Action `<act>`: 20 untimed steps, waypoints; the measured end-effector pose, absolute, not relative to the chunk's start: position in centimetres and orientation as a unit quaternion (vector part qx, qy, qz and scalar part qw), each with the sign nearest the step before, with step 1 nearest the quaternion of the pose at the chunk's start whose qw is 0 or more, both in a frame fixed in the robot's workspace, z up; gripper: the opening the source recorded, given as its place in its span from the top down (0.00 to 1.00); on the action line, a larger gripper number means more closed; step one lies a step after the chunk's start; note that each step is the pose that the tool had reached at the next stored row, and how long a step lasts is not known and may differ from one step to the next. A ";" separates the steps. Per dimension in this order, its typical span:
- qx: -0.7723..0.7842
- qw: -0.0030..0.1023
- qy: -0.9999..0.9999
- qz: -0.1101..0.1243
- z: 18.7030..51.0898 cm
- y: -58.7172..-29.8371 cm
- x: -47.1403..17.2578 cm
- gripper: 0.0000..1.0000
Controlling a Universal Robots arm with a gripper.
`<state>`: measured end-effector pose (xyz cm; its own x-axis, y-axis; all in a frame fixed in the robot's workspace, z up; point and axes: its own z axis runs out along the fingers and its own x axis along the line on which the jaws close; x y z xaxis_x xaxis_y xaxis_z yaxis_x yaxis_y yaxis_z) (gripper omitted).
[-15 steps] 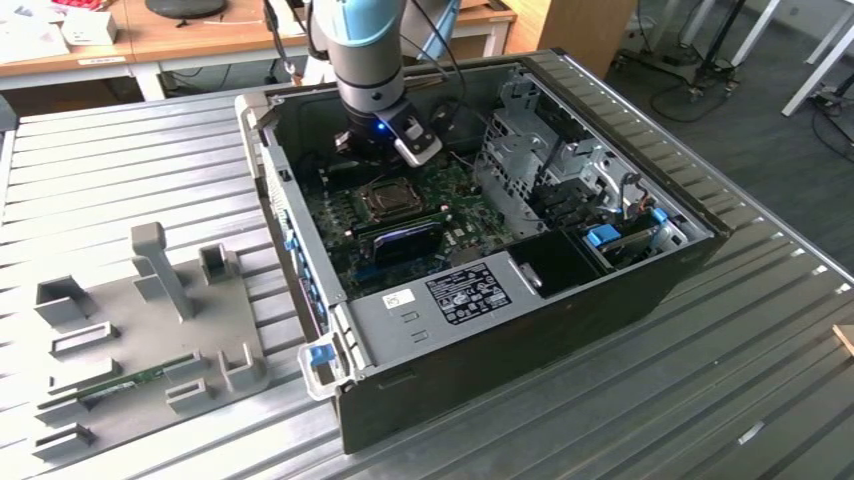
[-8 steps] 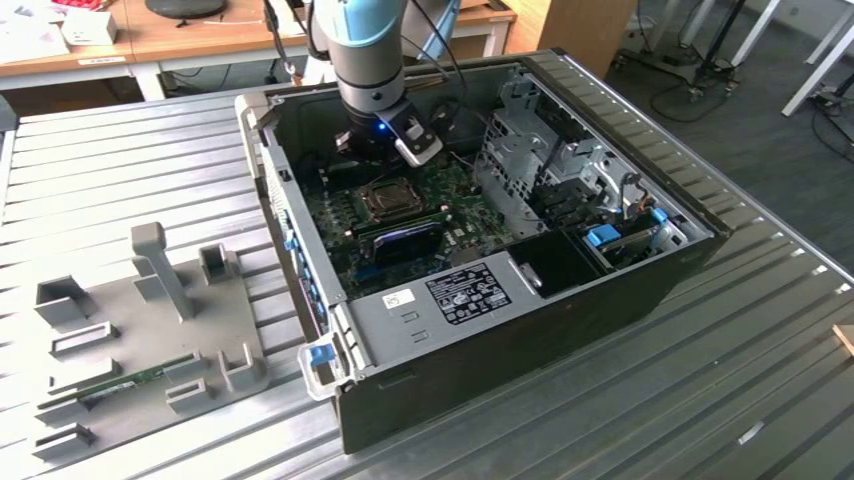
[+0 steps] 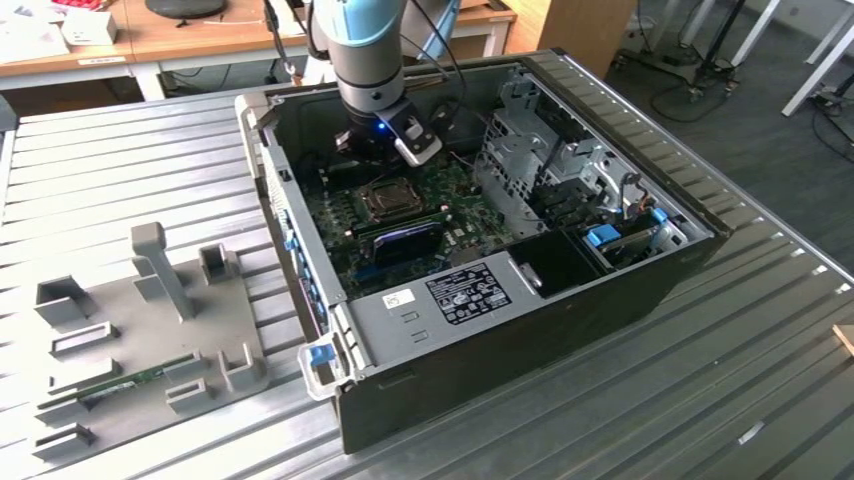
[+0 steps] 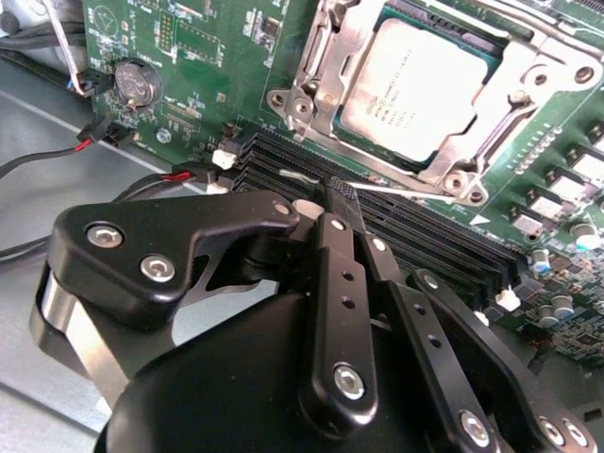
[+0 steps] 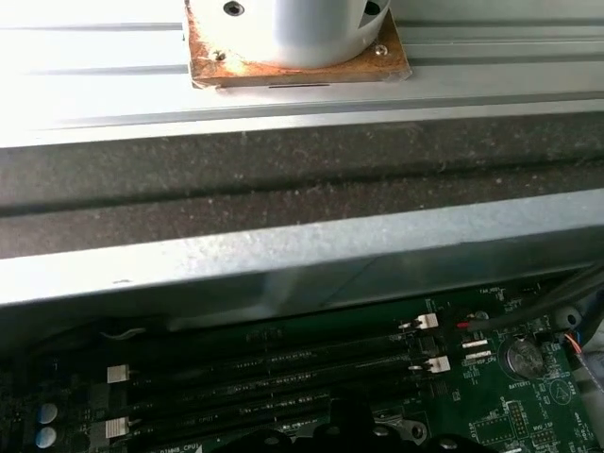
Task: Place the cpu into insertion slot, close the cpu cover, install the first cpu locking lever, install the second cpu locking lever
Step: 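Install the first cpu locking lever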
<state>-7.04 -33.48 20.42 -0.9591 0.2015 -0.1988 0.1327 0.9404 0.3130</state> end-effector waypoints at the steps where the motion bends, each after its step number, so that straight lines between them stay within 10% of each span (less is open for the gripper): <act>1: 0.086 0.115 0.978 0.150 20.4 -33.5 -7.0 0.89; 20: 0.114 0.119 0.975 0.146 20.4 -33.2 -7.0 0.89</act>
<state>-7.01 -33.24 20.43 -0.9457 0.2574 -0.1987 0.1876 0.9311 0.3129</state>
